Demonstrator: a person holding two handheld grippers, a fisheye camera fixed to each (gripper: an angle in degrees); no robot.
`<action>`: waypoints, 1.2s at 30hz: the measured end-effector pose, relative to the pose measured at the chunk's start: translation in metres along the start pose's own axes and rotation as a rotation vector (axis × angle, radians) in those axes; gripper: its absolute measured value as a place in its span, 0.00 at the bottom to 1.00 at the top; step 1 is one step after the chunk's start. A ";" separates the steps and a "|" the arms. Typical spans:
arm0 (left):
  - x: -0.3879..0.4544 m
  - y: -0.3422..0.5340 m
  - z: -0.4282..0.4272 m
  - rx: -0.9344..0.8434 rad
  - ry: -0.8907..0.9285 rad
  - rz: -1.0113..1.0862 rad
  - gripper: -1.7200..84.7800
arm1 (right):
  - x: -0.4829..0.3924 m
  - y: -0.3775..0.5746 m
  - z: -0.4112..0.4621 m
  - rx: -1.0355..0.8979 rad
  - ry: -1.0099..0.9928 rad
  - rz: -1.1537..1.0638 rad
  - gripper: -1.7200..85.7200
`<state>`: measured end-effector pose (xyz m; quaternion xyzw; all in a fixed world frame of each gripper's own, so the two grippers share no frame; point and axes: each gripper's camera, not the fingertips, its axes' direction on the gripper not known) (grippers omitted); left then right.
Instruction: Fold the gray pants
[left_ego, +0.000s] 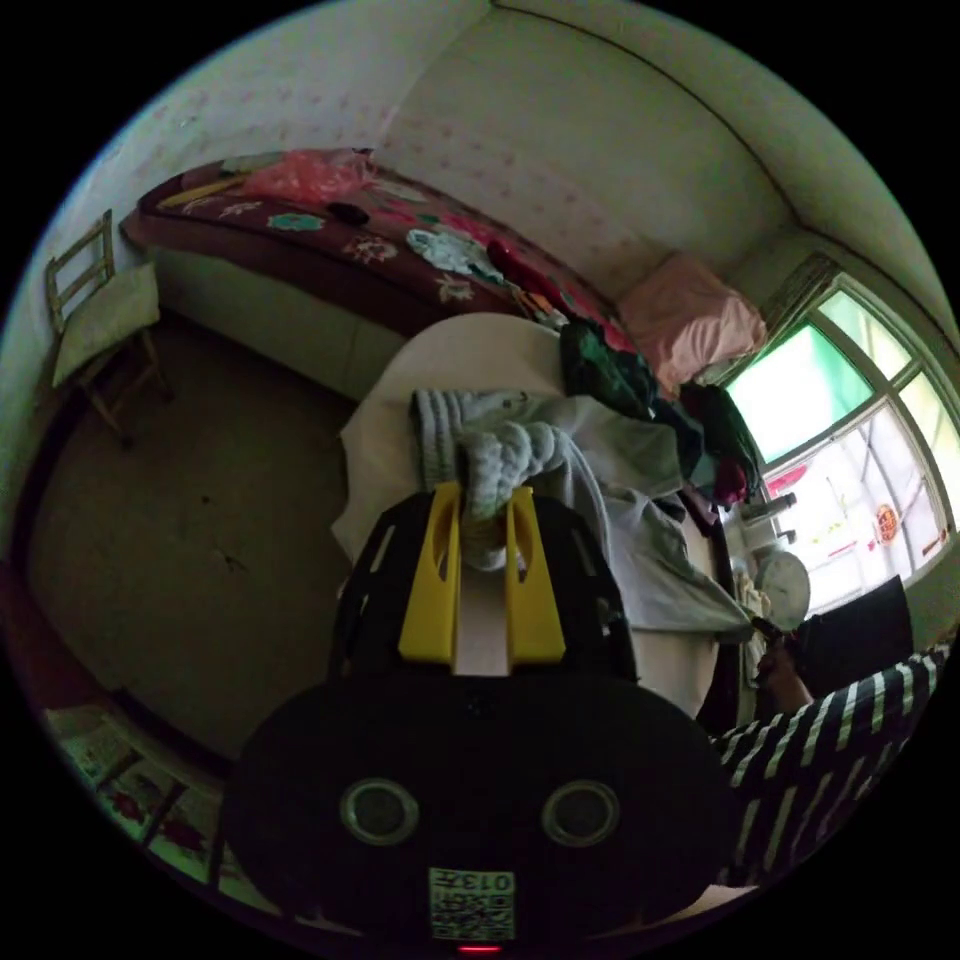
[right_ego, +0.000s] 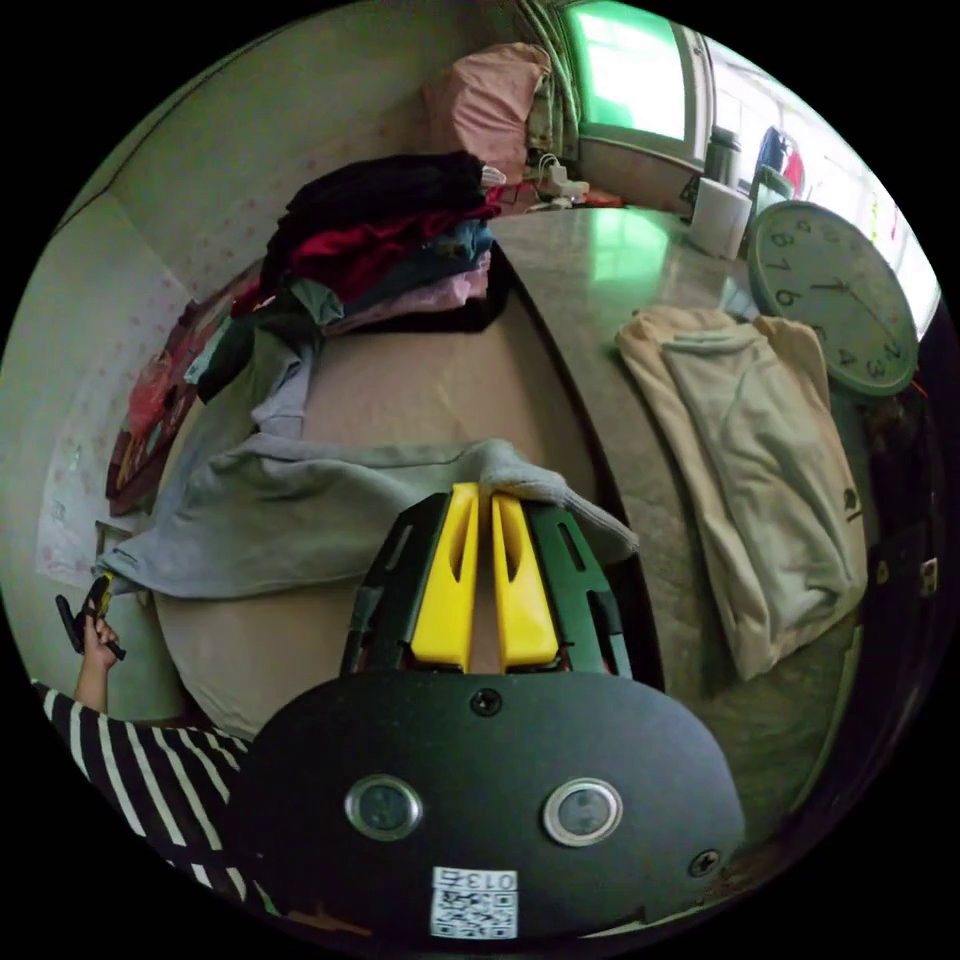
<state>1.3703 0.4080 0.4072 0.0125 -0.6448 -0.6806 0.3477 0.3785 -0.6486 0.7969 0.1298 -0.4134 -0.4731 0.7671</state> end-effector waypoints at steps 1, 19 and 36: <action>-0.001 0.000 -0.002 -0.002 -0.009 0.026 0.10 | -0.004 -0.002 -0.005 -0.002 0.039 -0.012 0.03; -0.115 0.079 -0.010 -0.381 -0.020 0.012 0.15 | -0.136 0.005 0.009 -0.252 0.198 -0.058 0.12; -0.039 0.114 0.058 -0.371 -0.085 -0.139 0.19 | -0.503 -0.097 0.035 0.007 -0.148 -0.568 0.13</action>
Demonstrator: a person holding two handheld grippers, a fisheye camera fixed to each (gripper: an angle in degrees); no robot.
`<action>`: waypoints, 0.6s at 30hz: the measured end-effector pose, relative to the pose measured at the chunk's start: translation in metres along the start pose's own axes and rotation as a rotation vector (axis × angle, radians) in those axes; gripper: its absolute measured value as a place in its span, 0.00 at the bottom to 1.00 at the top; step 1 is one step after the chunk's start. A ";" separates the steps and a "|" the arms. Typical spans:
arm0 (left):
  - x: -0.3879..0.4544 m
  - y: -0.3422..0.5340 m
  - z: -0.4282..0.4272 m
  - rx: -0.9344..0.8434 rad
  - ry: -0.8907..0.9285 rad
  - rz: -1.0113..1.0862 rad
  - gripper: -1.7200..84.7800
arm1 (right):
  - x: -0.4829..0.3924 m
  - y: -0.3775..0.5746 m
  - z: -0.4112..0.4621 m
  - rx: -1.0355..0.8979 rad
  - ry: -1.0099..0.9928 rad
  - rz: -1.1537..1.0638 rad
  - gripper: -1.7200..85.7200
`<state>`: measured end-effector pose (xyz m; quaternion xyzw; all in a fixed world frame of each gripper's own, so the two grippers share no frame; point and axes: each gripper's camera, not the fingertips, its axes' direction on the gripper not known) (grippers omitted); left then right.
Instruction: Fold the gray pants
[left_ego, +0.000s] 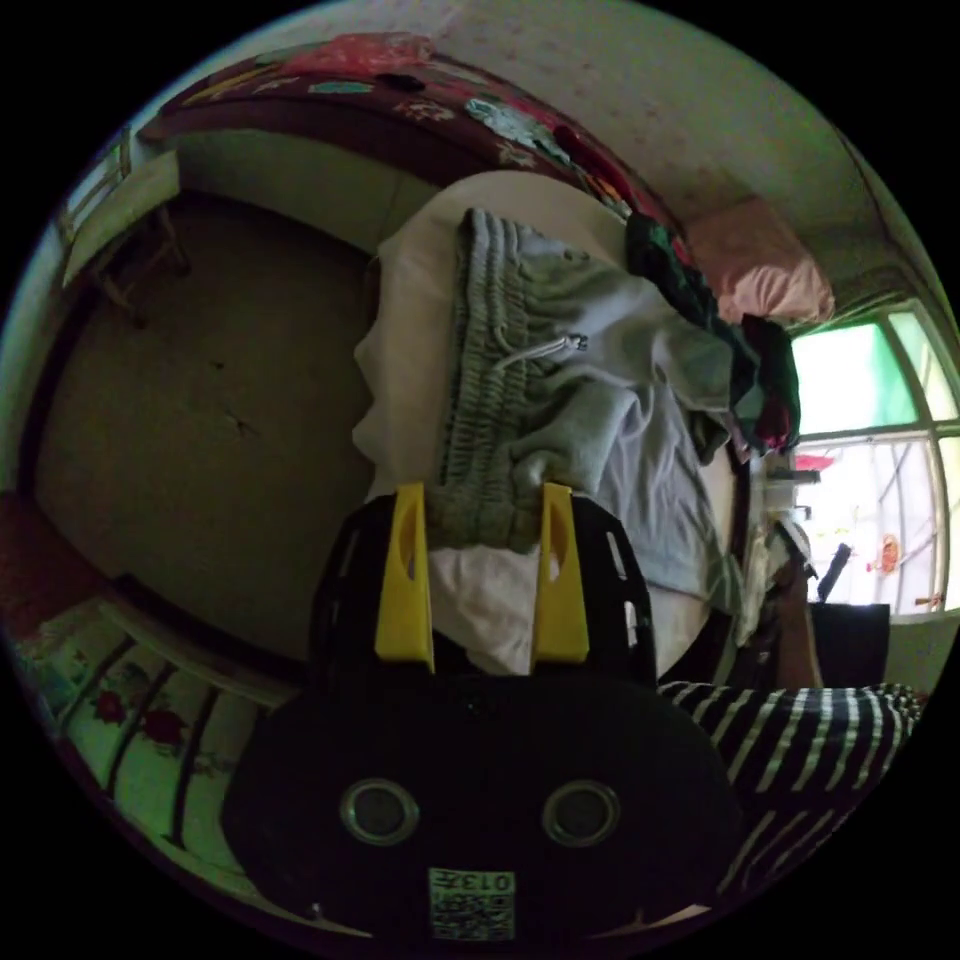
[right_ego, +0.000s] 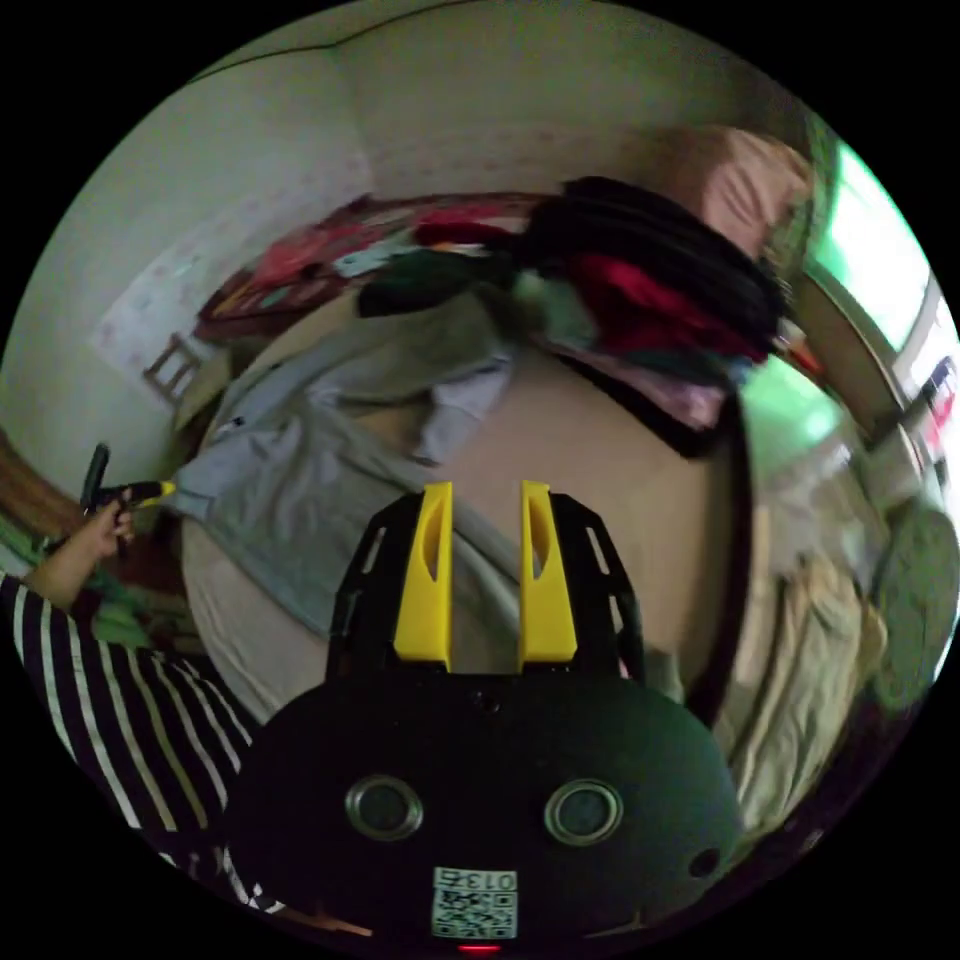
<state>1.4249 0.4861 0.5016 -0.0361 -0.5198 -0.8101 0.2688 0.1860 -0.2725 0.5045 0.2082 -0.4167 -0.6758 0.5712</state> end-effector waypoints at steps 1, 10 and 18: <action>0.006 -0.001 -0.001 -0.003 -0.030 0.027 0.18 | -0.043 -0.033 0.017 0.005 -0.053 -0.083 0.12; 0.064 0.001 -0.034 0.063 -0.160 0.326 0.15 | -0.403 -0.242 0.118 -0.021 -0.316 -0.693 0.11; 0.080 -0.001 -0.026 -0.032 -0.094 0.471 0.15 | -0.628 -0.363 0.277 -0.334 -0.248 -1.093 0.14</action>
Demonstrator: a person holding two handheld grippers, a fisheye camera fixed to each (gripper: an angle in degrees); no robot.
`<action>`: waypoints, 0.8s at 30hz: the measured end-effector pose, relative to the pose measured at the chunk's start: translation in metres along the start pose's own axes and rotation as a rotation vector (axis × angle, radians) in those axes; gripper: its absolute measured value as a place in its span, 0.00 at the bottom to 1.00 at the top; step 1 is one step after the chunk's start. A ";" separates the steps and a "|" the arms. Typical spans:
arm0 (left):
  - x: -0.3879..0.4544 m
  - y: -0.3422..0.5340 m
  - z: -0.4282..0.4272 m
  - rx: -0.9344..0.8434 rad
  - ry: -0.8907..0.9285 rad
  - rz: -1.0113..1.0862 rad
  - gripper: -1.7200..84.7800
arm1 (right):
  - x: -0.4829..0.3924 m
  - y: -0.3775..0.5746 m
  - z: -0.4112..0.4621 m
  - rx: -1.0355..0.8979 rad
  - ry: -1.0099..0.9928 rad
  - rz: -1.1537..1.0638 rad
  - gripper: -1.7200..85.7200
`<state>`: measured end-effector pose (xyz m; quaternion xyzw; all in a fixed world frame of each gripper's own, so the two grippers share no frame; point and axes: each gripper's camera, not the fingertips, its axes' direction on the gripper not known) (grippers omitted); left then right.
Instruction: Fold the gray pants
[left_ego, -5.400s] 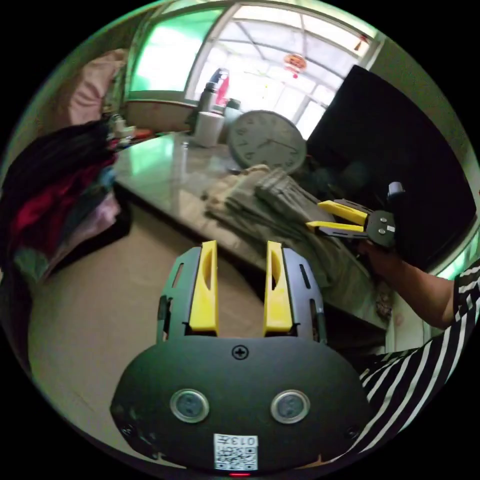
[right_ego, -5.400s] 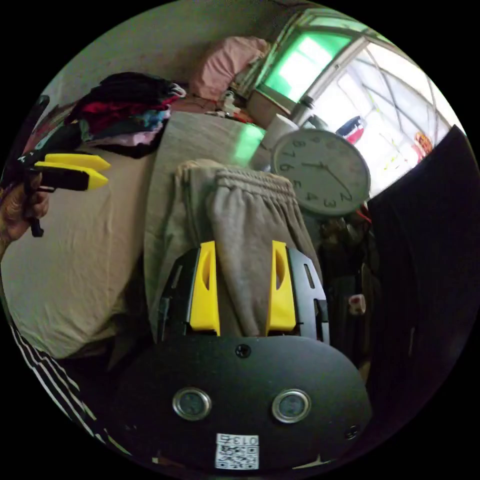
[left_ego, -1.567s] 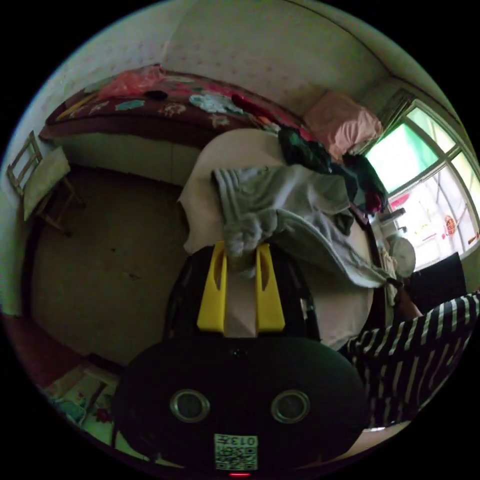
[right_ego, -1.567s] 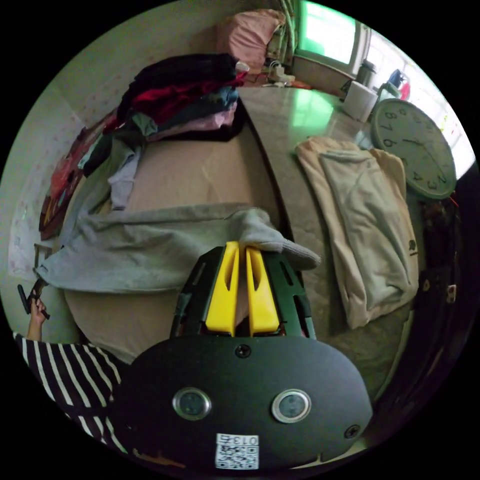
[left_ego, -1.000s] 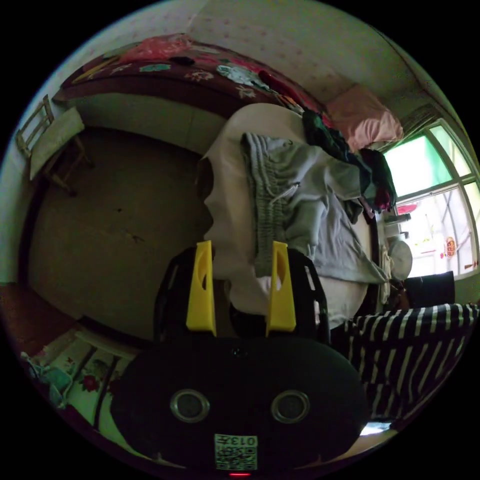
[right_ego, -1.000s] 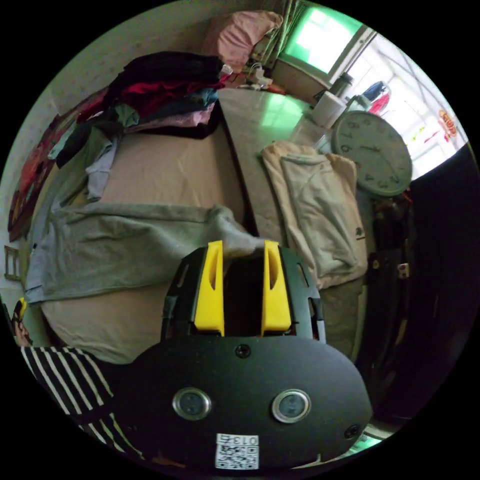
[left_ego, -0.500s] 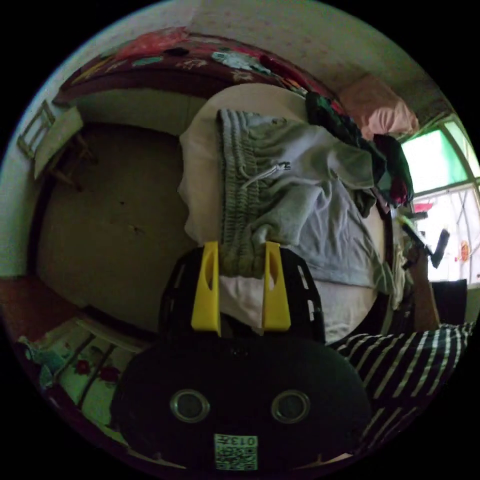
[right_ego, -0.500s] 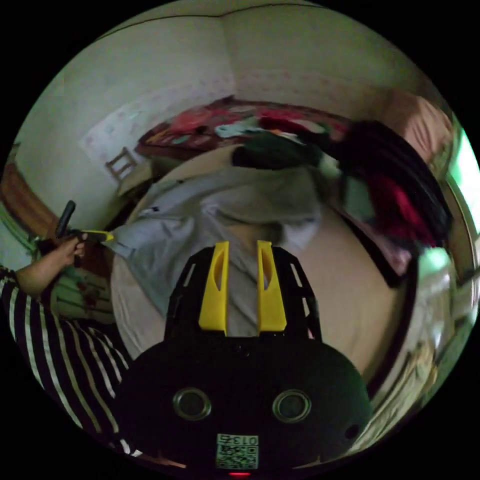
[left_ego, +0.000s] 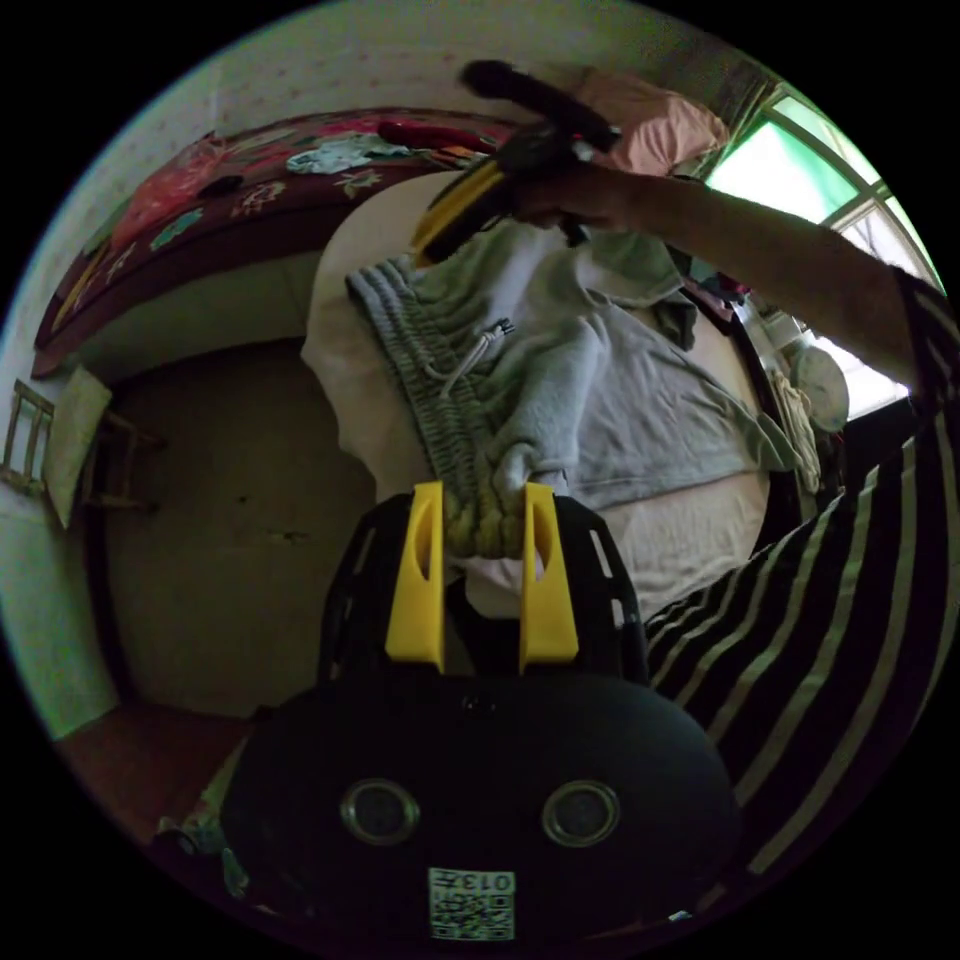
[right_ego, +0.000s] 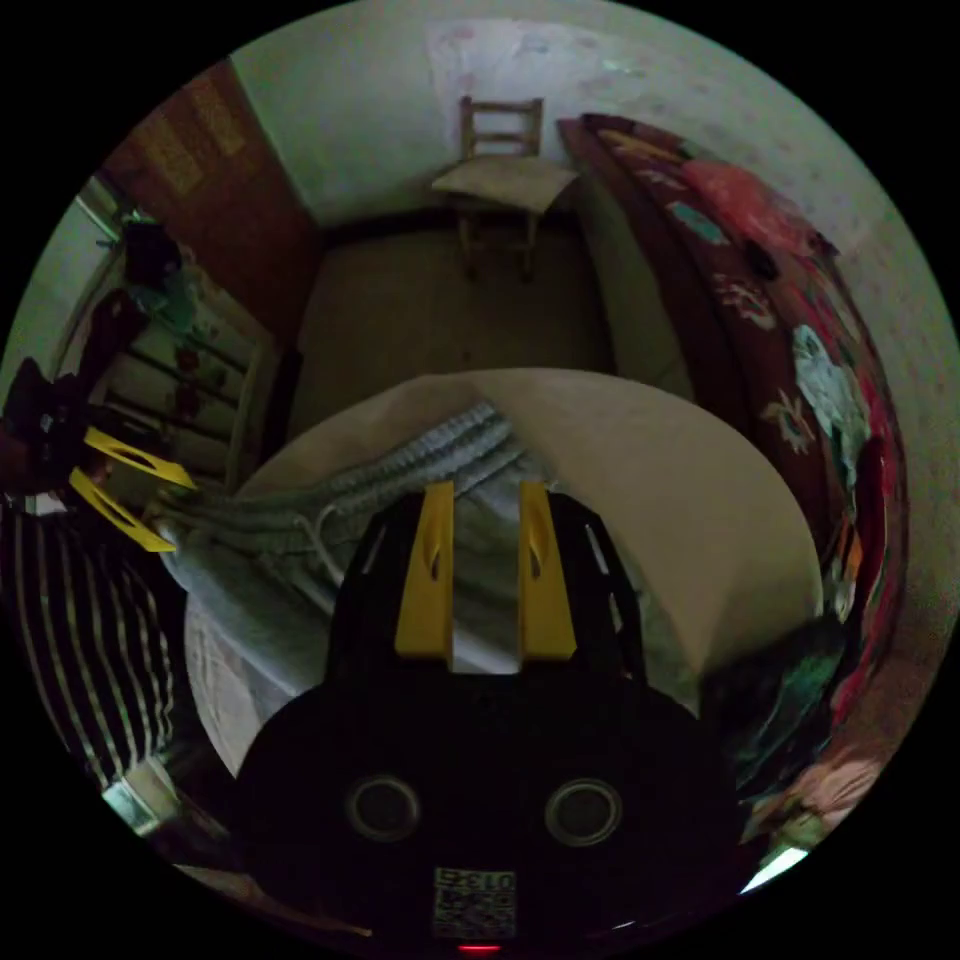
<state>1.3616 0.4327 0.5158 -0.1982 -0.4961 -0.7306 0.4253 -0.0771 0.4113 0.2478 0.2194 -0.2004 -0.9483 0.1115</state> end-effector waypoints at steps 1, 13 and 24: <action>0.001 -0.001 0.000 -0.001 0.007 0.008 0.15 | 0.002 -0.025 0.013 -0.038 -0.004 -0.052 0.14; 0.026 -0.037 -0.006 -0.025 0.095 0.097 0.08 | -0.001 -0.111 0.031 -0.143 -0.014 -0.088 0.08; 0.081 -0.058 -0.062 0.109 -0.104 0.124 0.04 | -0.029 -0.102 -0.103 0.306 0.292 -0.003 0.06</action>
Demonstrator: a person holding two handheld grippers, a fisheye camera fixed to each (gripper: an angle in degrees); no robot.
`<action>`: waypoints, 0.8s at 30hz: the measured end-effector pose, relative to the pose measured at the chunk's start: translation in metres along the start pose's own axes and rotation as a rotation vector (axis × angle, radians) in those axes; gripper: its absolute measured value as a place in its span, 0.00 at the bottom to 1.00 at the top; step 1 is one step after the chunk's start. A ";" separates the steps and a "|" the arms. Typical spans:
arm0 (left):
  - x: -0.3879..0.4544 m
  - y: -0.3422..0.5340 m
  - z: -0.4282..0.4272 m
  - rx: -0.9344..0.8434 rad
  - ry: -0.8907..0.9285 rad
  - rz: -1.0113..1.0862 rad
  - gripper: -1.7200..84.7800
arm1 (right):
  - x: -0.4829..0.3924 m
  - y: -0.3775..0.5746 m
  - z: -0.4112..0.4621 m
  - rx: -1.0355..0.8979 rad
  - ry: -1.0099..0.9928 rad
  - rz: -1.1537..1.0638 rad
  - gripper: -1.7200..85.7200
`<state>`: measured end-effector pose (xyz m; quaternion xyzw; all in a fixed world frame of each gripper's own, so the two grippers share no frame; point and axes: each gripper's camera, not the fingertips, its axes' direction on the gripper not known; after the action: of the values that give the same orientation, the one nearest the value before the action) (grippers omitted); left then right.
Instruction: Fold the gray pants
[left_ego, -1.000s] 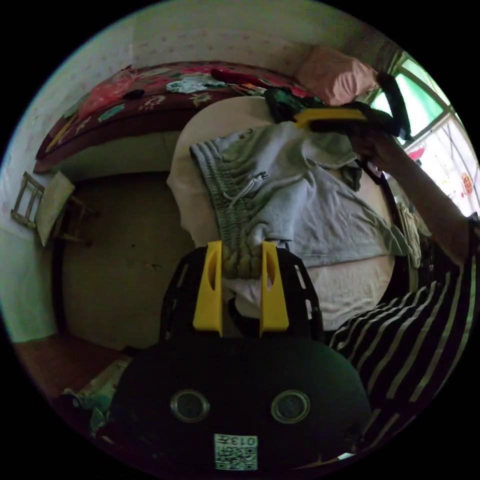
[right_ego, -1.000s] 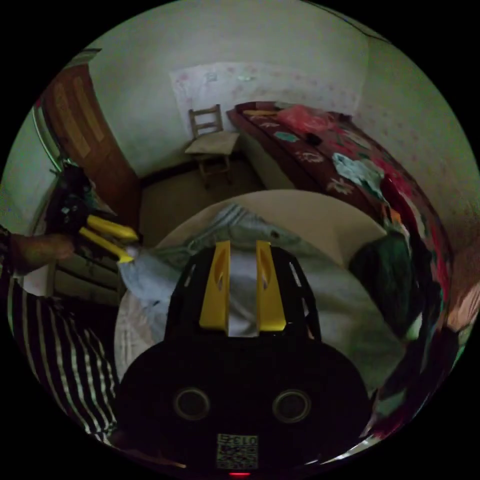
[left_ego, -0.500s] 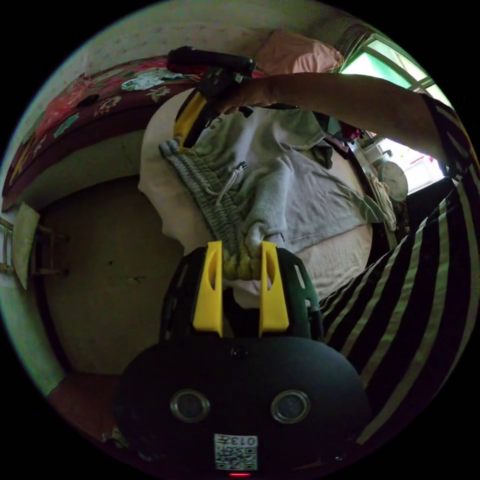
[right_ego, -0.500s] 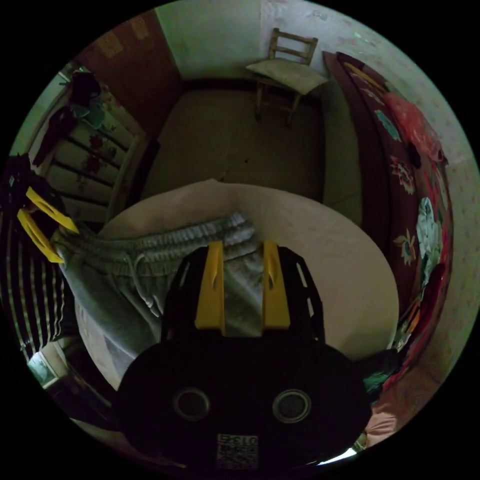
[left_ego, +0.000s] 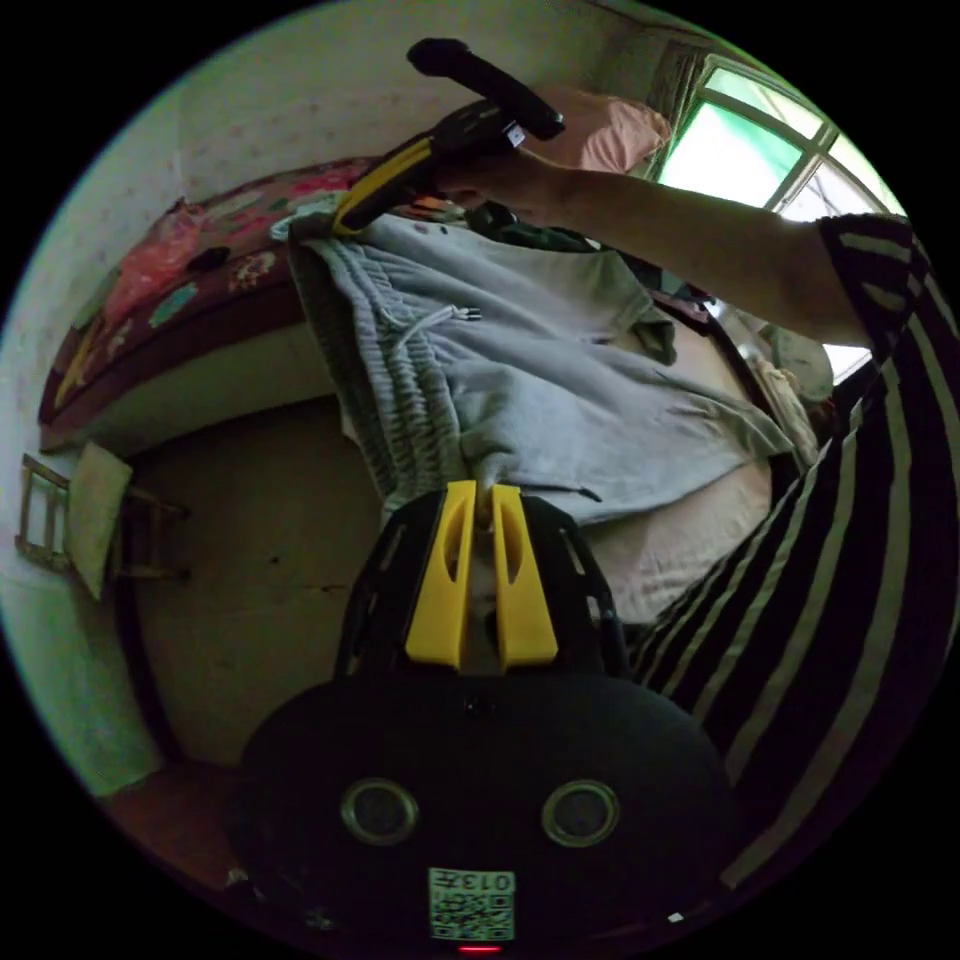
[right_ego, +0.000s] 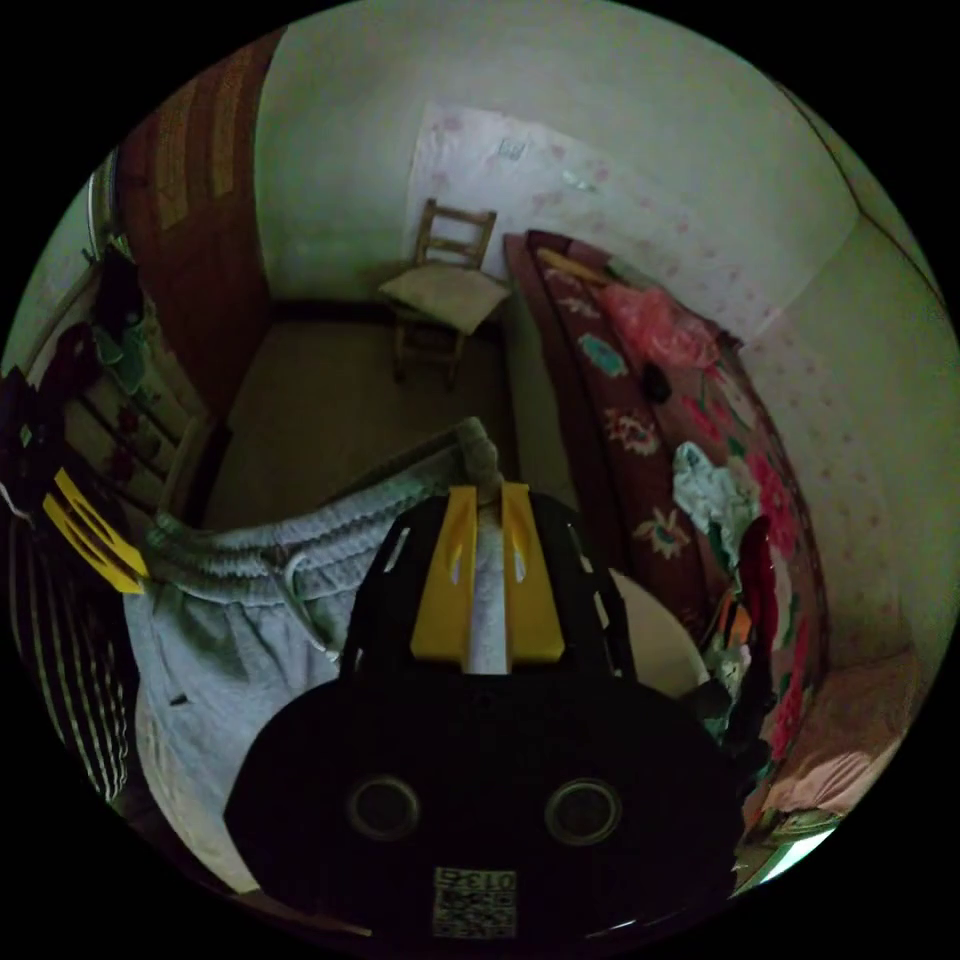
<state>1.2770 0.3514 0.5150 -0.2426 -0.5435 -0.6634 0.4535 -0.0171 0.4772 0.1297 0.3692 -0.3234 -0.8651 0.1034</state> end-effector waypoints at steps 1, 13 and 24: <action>0.001 -0.002 -0.002 0.002 -0.030 0.000 0.04 | 0.002 -0.004 -0.003 0.030 0.016 0.010 0.06; -0.008 -0.016 0.042 -0.129 -0.108 -0.277 0.09 | 0.020 0.135 -0.024 0.018 -0.094 0.442 0.11; 0.225 -0.179 0.097 -0.125 0.108 0.289 0.09 | -0.100 0.511 -0.196 -0.101 0.062 0.909 0.09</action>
<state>0.9999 0.3667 0.6370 -0.3098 -0.4356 -0.6359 0.5567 0.1607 0.0308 0.4105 0.2101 -0.4065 -0.7351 0.5003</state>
